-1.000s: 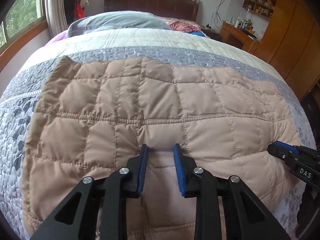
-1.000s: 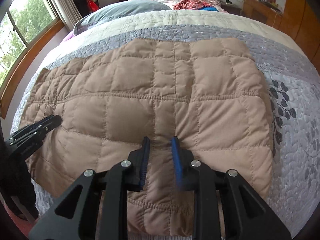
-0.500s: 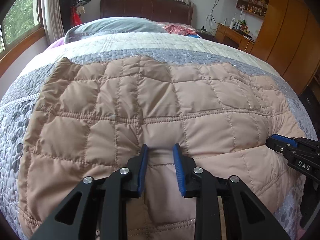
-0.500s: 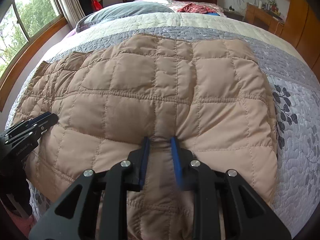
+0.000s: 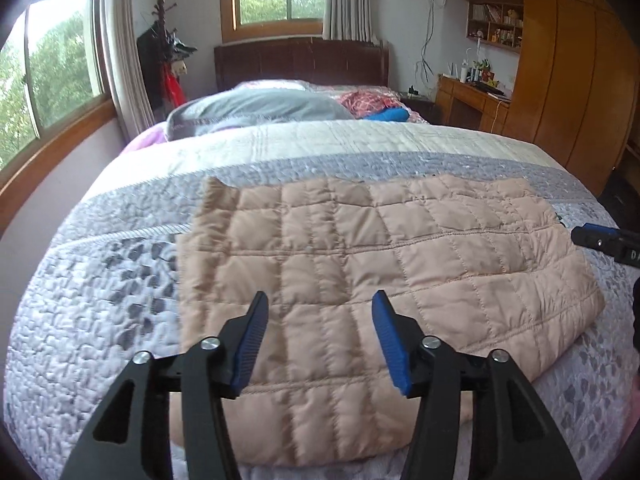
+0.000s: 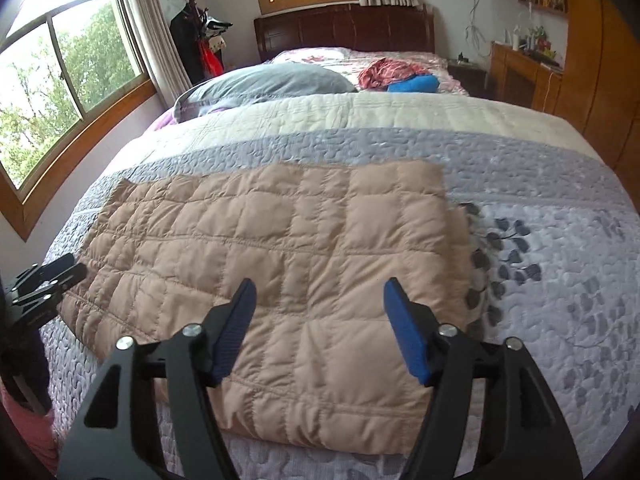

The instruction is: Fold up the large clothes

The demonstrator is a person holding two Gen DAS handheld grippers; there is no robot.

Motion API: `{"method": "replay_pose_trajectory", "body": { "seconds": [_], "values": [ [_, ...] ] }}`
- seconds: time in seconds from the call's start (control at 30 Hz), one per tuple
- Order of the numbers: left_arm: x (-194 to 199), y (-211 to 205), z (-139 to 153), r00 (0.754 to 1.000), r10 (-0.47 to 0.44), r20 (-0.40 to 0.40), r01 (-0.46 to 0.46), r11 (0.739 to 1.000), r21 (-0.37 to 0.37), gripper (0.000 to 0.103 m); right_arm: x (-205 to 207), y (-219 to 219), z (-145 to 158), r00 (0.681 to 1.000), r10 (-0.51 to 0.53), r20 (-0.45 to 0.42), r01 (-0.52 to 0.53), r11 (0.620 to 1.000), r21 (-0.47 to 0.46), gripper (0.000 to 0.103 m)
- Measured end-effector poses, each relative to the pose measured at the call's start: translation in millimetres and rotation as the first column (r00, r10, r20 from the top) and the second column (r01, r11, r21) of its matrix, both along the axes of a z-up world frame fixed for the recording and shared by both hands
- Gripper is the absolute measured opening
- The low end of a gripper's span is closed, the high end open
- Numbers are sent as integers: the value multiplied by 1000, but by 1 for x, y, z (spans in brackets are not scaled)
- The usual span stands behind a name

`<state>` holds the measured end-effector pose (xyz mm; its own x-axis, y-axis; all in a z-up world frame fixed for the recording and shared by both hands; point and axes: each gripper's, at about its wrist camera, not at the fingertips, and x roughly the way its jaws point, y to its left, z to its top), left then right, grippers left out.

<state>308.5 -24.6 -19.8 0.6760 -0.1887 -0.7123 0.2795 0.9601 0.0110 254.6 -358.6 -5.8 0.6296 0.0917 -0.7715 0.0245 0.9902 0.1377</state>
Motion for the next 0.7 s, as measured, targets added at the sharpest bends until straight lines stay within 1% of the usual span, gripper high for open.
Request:
{"method": "replay_pose_trajectory", "body": {
  "seconds": [0.03,0.07,0.1,0.13,0.17,0.3,0.4,0.47,0.57,0.63,0.7],
  "values": [
    [-3,3,3,1000,2,8,-2,1000,5,62,-1,-4,1,1000,-5,2,5,1000,-6,70],
    [-5,5,8,1000,6,18,-6,1000,10,65,-2,-7,1,1000,-9,1,9,1000,-9,72],
    [-7,8,9,1000,7,25,-7,1000,14,66,-4,-12,1,1000,-17,-1,17,1000,-10,75],
    [-8,11,10,1000,9,29,-9,1000,17,70,-5,-15,0,1000,-21,-2,21,1000,-7,77],
    [-7,14,11,999,15,30,-16,1000,19,72,-6,-19,-1,1000,-24,-6,24,1000,2,78],
    [-2,26,10,999,36,30,-37,999,28,74,-5,-32,-5,999,-31,-24,32,999,35,86],
    [6,34,7,999,50,19,-50,999,21,78,-2,-44,-9,998,-34,-44,37,997,66,87],
    [15,40,5,999,52,-10,-52,999,-4,79,2,-54,-15,997,-45,-69,51,995,91,87],
    [32,56,-2,995,50,-91,-57,995,-81,79,6,-66,-23,994,-50,-97,63,988,142,88],
    [46,70,-8,985,38,-167,-63,988,-143,79,8,-75,-29,992,-48,-116,70,980,189,88],
    [58,82,-15,975,43,-219,-83,980,-179,79,11,-85,-35,989,-47,-138,78,970,231,89]
  ]
}}
